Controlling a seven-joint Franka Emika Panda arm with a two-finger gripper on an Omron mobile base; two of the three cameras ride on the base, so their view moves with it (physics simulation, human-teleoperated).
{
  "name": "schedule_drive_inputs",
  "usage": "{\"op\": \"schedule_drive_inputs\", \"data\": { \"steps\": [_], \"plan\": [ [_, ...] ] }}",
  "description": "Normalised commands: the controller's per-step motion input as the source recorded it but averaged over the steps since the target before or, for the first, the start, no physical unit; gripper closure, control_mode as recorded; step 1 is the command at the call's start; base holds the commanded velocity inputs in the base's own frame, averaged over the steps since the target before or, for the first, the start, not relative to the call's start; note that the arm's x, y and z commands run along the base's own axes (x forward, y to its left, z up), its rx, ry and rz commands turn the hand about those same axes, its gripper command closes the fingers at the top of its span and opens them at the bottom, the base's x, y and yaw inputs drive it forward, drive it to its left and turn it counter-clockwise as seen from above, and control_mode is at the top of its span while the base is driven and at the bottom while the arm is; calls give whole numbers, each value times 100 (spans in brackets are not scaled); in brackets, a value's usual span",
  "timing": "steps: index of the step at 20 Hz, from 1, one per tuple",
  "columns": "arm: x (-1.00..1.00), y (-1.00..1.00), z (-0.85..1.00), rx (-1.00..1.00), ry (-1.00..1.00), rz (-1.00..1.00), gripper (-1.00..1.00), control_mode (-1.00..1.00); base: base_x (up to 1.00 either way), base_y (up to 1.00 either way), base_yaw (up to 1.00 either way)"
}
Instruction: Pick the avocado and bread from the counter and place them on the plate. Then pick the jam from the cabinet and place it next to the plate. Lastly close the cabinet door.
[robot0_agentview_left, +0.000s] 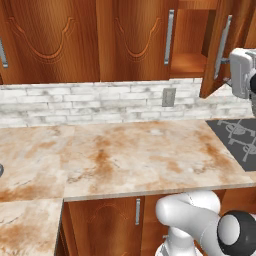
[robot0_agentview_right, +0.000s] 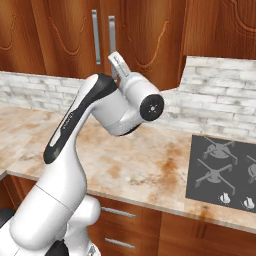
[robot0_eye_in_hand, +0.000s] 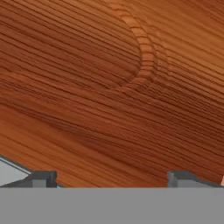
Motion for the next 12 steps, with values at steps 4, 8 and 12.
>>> {"op": "schedule_drive_inputs", "data": {
  "steps": [4,8,12],
  "plan": [
    [45,51,-29,-19,0,-13,-100,-100,0,0,0],
    [51,40,-28,-18,0,-14,-100,-100,0,0,0],
    [76,22,-28,-17,0,-15,-100,-100,0,0,0]
  ]
}}
